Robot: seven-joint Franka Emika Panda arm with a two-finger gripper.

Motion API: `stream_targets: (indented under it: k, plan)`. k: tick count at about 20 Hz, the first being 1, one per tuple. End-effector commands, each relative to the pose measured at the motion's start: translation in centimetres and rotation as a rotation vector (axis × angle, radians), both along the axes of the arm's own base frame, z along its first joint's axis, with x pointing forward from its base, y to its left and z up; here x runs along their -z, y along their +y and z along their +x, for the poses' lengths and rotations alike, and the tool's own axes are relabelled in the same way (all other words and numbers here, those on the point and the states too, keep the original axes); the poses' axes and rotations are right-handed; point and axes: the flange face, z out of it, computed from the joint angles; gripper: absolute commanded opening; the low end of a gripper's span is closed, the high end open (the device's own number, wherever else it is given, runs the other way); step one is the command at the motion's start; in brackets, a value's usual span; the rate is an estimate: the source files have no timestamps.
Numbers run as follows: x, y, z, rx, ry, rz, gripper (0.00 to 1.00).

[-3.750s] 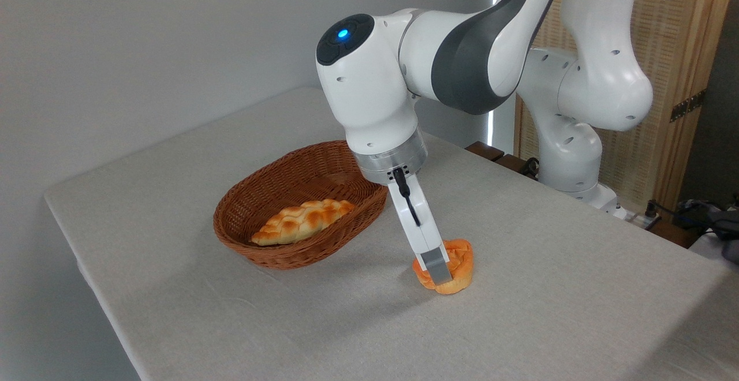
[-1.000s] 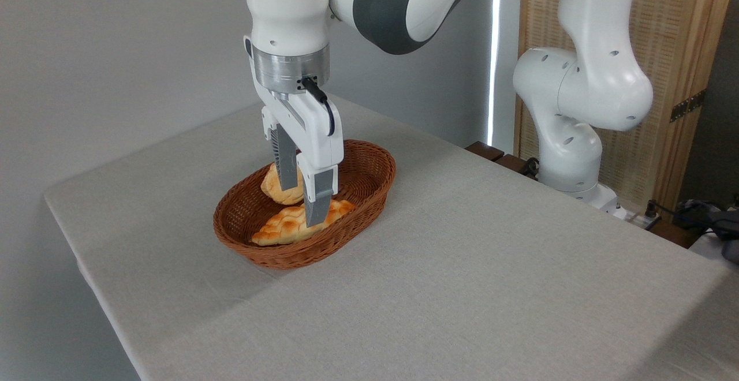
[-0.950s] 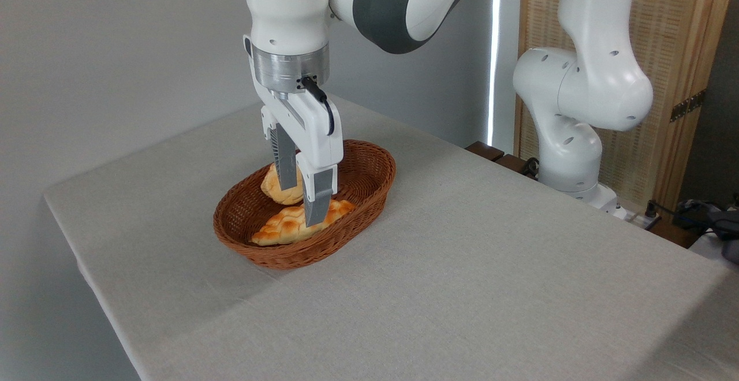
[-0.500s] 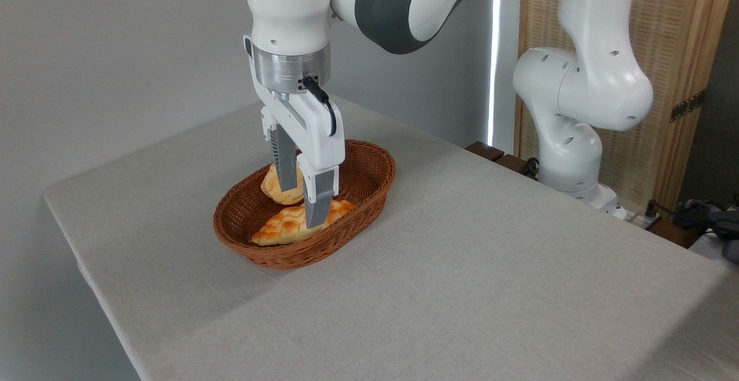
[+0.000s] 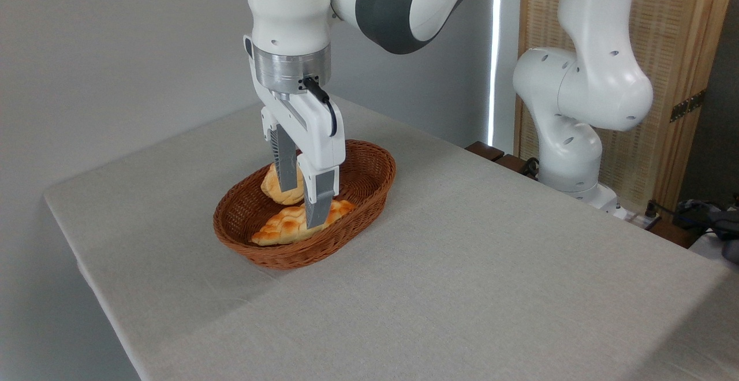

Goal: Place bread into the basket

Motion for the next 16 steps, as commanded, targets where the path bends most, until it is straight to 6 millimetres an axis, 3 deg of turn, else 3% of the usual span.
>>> stream_targets:
  k: [1, 16]
  plan:
    - [-0.35, -0.16, 0.17, 0.005, -0.002, 0.01, 1.0]
    - [0.46, 0.16, 0.78, -0.003, -0.002, 0.007, 1.0]
